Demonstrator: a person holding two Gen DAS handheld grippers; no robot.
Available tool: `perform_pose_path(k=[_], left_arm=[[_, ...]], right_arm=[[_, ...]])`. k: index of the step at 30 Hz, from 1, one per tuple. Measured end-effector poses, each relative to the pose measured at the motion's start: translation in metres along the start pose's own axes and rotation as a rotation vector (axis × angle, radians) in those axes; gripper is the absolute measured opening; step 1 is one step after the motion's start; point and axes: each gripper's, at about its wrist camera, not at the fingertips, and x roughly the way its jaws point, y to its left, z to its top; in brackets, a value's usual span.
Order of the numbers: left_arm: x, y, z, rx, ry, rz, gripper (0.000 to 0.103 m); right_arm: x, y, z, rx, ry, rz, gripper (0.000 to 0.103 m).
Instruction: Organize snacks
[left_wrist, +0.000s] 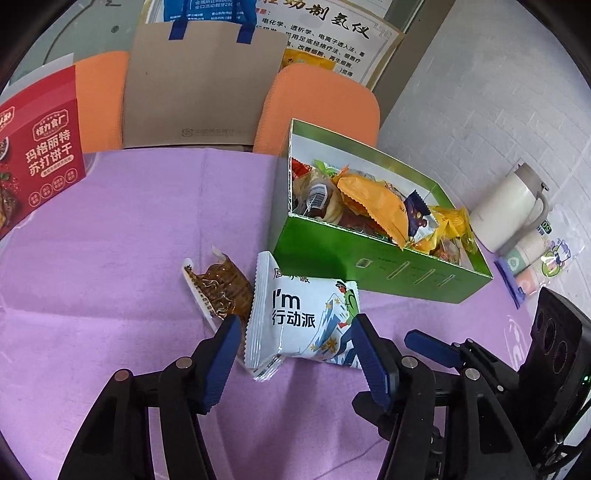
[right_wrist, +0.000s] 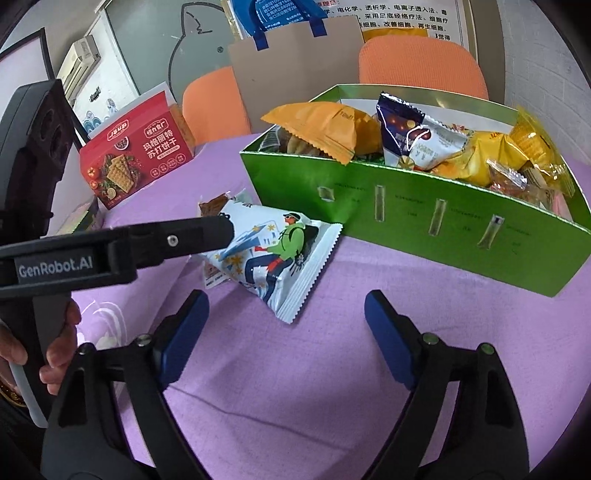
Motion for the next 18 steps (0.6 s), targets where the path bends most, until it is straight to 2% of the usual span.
perform_pose_path(k=[3,5,6,10,13,18], left_arm=[[0.011,0.001,0.003,0.003,0.016,-0.004,0.057],[0.017,0.003,0.003,0.003,0.023,-0.005,0.053],[0.021,0.003,0.003,0.005,0.031,-0.008,0.045],[0.024,0.006,0.003,-0.009,0.035,-0.044,0.036],[0.019,0.001,0.001,0.011,0.032,-0.034,0.032],[0.006,-0.010,-0.007,0.031,0.029,-0.023,0.030]], right_arm=[[0.010,0.003,0.006,-0.013,0.013,0.009,0.077],[0.017,0.006,0.007,-0.024,0.032,0.017,0.065],[0.022,0.007,0.007,-0.027,0.054,0.011,0.054],[0.019,0.011,0.005,-0.048,0.047,0.008,0.038],[0.012,0.010,0.001,-0.040,0.045,0.022,0.032],[-0.003,0.015,-0.008,-0.024,0.030,0.039,0.030]])
